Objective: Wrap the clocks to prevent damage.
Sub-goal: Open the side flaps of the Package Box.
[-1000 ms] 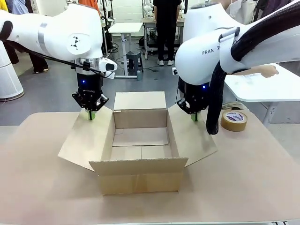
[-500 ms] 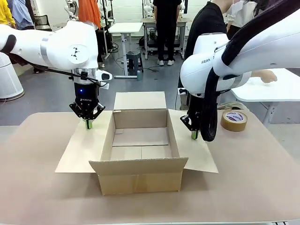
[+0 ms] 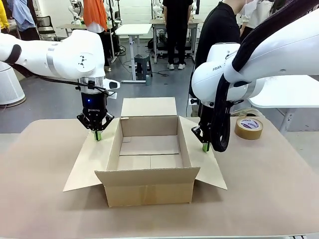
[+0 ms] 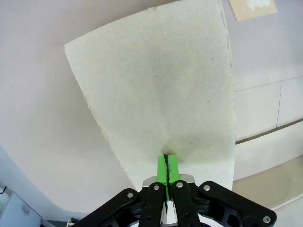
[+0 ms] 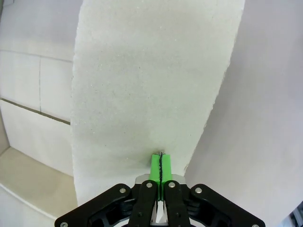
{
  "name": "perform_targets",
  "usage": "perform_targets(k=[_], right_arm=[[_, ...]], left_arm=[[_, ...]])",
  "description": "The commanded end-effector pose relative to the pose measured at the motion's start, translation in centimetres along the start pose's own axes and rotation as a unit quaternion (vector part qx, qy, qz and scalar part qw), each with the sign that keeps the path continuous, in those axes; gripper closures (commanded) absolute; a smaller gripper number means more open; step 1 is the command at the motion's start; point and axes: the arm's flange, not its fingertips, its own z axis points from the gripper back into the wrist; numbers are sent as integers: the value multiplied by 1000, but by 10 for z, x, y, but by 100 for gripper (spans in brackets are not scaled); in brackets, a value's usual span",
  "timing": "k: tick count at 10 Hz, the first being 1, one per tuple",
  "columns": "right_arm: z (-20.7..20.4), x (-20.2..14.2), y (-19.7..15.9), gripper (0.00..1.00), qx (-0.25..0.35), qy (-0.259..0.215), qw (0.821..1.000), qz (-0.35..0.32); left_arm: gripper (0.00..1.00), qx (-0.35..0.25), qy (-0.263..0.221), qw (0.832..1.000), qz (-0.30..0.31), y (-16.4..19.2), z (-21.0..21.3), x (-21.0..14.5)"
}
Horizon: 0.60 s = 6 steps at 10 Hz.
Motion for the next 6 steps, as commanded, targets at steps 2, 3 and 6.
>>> perform_targets(k=[2,3,6], right_arm=[[-2,-1,0,99,1,7,1000,-1],[-2,-1,0,99,1,7,1000,-1],[-2,-1,0,99,1,7,1000,-1]], left_arm=[[100,3,4,1000,-1,0,-2,0],[100,3,4,1000,-1,0,-2,0],[100,3,4,1000,-1,0,-2,0]])
